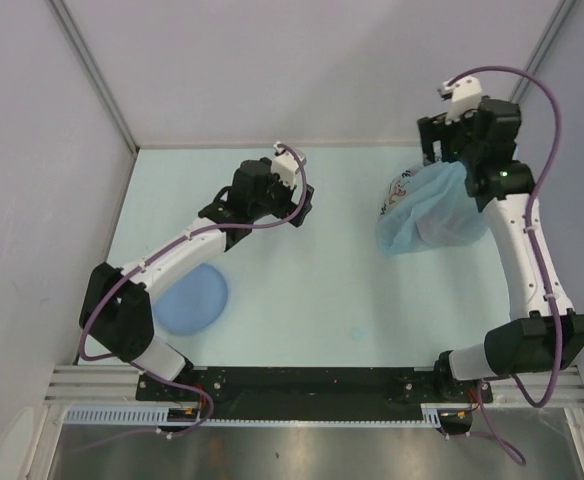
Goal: Take the fake fruits out of the plastic bag
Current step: Move the plastic bag to the center of the board.
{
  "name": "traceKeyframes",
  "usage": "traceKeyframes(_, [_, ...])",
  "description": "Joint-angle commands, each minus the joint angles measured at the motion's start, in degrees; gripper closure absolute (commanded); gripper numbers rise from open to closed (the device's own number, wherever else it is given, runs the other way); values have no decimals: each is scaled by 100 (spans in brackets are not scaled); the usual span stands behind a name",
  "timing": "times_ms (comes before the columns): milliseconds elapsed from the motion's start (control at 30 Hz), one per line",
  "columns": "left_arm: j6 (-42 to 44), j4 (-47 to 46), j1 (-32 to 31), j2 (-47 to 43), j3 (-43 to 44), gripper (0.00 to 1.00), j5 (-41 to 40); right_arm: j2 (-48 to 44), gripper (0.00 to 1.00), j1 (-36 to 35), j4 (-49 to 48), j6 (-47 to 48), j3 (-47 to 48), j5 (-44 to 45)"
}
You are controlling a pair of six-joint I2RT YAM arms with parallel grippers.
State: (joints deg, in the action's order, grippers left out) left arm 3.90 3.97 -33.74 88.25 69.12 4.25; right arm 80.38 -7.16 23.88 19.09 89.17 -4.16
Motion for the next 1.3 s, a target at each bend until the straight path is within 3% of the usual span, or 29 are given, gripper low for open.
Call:
traceKeyframes(0, [207,315,16,-176,-4,0,-73,75,9,996,1477,139,654,-497])
traceKeyframes(300, [111,429,122,-431,-268,0,-82,-189,8,2182,2024,394,391,-805])
traceKeyframes(467, [58,473,139,-493,-285,0,-47,188,9,2579,2112,-132,715,-1305])
traceKeyframes(733, [-91,491,157,-554,-356,0,-188,812,9,2351,1216,-1476,611,-1236])
traceKeyframes(1000, [-275,587,314,-818,-487,0,-408,1489,12,1895,802,-1681,891,-1235])
traceKeyframes(1067, [-329,771,516,-888,-452,0,-355,1639,26,1702,803,-1681,1067,-1420])
traceKeyframes(1100, [-329,851,604,-914,-444,0,-407,1674,44,1622,820,-1663,1103,-1481])
traceKeyframes(1200, [-346,1272,1253,-1002,-391,0,-408,1744,72,1165,952,-1715,1243,-1648])
traceKeyframes(1267, [-355,1701,1884,-1029,-312,0,-408,1727,80,876,952,-1777,1305,-1754])
